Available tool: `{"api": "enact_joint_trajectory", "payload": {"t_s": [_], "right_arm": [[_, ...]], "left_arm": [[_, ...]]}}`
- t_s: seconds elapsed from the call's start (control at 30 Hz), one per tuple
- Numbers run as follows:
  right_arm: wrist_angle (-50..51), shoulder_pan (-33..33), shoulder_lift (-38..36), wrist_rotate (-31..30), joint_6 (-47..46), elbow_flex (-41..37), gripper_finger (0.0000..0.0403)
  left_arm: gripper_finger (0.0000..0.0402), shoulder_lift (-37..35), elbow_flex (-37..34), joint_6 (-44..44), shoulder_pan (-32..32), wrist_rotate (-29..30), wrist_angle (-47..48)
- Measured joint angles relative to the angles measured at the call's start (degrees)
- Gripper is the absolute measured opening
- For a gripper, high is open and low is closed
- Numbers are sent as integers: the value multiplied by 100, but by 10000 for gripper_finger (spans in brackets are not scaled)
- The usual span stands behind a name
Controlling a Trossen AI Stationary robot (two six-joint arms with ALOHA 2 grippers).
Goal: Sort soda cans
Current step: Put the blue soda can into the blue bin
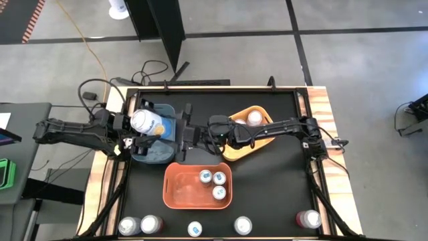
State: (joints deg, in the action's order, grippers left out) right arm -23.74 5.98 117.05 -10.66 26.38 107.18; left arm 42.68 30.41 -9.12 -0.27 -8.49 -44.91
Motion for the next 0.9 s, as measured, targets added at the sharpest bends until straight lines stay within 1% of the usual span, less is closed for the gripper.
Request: {"api": "enact_joint_trajectory", "payload": {"t_s": [0.1,0.17,0.63,0.8,0.9], "right_arm": [[8,11,-2,-4,-1,0,303],[22,25,-2,-21,5,0,296],[96,35,-7,-35,-24,7,289],[198,44,-7,-120,-95,11,288],[218,42,-7,-120,-117,12,288]], "left_arm": [[286,0,-1,-80,0,9,-4],[286,0,-2,-109,0,9,35],[289,-7,-9,-132,0,20,63],[348,-7,-23,-134,-2,0,79],[360,-7,-24,-153,-1,2,64]]}}
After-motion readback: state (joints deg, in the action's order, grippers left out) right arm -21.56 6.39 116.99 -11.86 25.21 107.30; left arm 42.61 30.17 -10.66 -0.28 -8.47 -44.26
